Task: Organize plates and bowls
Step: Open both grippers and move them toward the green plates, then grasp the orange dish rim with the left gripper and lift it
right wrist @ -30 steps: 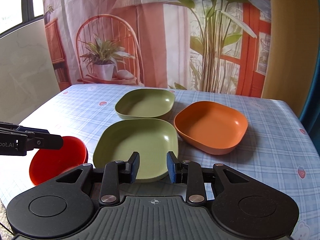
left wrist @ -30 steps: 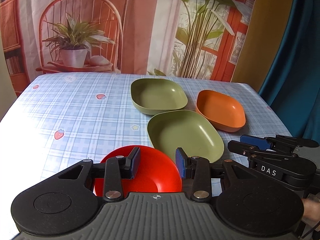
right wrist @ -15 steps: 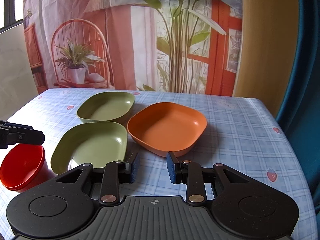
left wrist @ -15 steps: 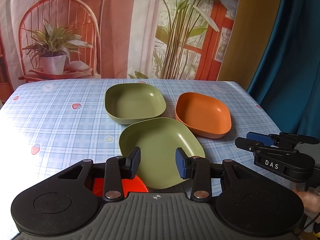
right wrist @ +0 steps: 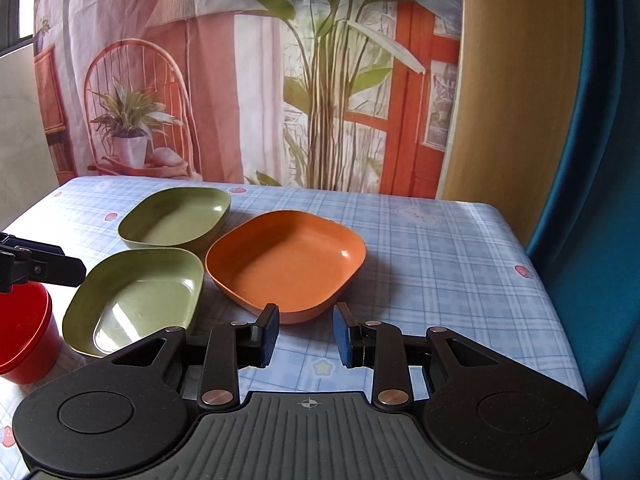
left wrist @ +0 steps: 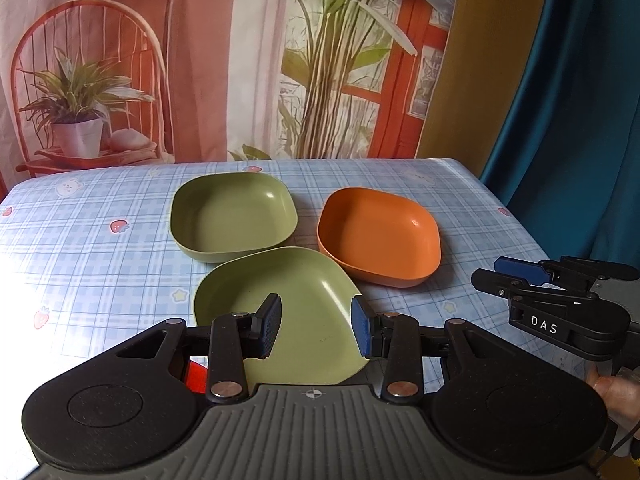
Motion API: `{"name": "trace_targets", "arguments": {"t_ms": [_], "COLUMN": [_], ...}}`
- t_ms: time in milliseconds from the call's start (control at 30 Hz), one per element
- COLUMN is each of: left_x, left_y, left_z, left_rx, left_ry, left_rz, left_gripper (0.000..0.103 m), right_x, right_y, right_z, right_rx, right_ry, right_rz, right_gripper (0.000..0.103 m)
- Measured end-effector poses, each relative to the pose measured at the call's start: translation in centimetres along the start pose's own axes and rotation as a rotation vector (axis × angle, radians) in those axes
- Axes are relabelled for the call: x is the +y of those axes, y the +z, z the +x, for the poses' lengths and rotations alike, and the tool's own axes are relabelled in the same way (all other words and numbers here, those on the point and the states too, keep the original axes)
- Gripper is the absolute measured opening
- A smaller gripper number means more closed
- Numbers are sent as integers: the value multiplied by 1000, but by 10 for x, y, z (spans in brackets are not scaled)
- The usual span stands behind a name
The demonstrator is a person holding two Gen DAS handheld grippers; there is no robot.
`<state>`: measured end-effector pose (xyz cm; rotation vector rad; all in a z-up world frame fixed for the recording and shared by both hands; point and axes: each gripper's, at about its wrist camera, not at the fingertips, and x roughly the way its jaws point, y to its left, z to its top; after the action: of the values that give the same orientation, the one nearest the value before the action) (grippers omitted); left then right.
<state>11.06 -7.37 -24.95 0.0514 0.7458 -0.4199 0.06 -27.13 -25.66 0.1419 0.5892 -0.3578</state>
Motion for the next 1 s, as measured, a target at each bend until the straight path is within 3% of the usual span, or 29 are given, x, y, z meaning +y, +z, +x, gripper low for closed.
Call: {"name": "trace_targets", "arguments": {"t_ms": [700,1000], "left_x": [-15,-16], "left_y": [8,36], "left_z": [21,55], "left_rx": [40,55], "left_ry": [-7,-18], "left_rz": [8,27], "left_gripper": [40,40], "right_x": [-34,-30], "right_y": [-4,10], "right_z": [14,38], "right_rx": [17,13], "right_ry": [-5,19], "right_rz": [34,45], "right_gripper": [28,28]}}
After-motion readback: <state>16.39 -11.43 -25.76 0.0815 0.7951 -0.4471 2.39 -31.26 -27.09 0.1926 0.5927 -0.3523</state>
